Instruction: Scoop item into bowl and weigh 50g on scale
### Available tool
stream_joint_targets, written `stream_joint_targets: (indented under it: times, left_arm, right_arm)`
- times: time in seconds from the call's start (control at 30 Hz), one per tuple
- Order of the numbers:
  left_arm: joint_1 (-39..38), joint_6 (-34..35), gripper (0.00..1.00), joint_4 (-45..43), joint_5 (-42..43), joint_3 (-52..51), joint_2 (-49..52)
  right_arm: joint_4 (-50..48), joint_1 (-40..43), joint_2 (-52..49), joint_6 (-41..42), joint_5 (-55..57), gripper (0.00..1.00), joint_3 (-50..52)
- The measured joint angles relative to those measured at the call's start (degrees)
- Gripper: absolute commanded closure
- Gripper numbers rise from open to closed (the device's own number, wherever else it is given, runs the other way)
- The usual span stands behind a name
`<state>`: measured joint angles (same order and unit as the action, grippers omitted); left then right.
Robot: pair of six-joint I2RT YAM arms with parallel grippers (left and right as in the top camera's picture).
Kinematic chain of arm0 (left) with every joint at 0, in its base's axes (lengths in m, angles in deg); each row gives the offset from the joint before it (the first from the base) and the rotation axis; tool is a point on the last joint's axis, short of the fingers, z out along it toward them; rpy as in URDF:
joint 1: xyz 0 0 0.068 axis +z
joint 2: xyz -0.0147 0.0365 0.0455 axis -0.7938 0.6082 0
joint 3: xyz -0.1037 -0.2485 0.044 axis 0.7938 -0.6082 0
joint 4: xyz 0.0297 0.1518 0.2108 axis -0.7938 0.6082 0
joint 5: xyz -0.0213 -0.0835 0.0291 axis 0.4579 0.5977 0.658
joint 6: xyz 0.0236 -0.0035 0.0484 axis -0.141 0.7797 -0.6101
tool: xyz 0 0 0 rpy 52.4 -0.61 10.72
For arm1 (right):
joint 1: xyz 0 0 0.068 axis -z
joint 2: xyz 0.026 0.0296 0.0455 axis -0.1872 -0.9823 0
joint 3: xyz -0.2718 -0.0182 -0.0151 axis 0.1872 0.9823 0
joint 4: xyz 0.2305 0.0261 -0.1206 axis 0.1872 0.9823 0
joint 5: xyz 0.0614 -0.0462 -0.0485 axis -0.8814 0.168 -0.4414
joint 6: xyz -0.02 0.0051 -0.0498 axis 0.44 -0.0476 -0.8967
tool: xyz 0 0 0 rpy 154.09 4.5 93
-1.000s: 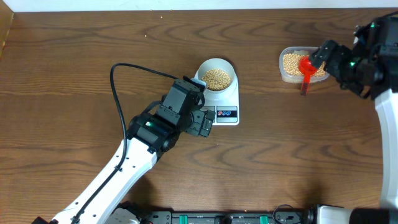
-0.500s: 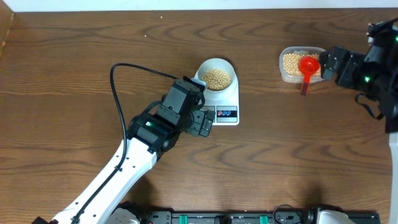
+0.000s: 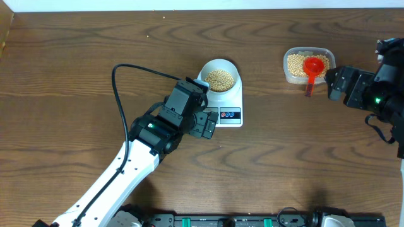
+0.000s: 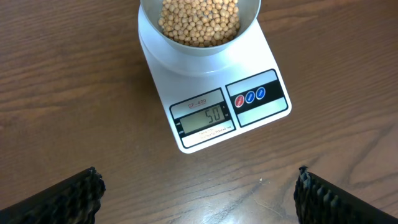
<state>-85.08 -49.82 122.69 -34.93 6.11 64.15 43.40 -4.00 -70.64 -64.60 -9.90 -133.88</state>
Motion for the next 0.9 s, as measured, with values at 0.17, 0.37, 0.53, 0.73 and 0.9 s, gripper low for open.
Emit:
stream_joint_targets:
  times: [0.17, 0.37, 0.53, 0.73, 0.9]
  left_arm:
    - [0.0, 0.0, 0.01, 0.0, 0.0, 0.0, 0.0]
    - [0.0, 0.0, 0.0, 0.0, 0.02, 0.0, 0.0]
    - [0.0, 0.0, 0.0, 0.02, 0.02, 0.0, 0.0]
    - [0.0, 0.0, 0.0, -0.04, 0.0, 0.0, 0.0]
    - [0.0, 0.0, 0.0, 0.02, 0.02, 0.0, 0.0]
  right_arm:
    - [-0.87, 0.0, 3.1, -0.63, 2.75, 0.01, 0.28]
    - [-1.73, -0.37, 11.26, -4.0, 5.05, 0.01, 0.39]
    - [-6.43, -1.92, 18.99, -5.25, 6.51, 0.01, 6.6]
    - [-19.93, -2.27, 31.06, -5.7, 8.22, 0.01, 23.63]
    - [-31.39, -2.32, 41.2, -5.73, 8.79, 0.01, 37.42]
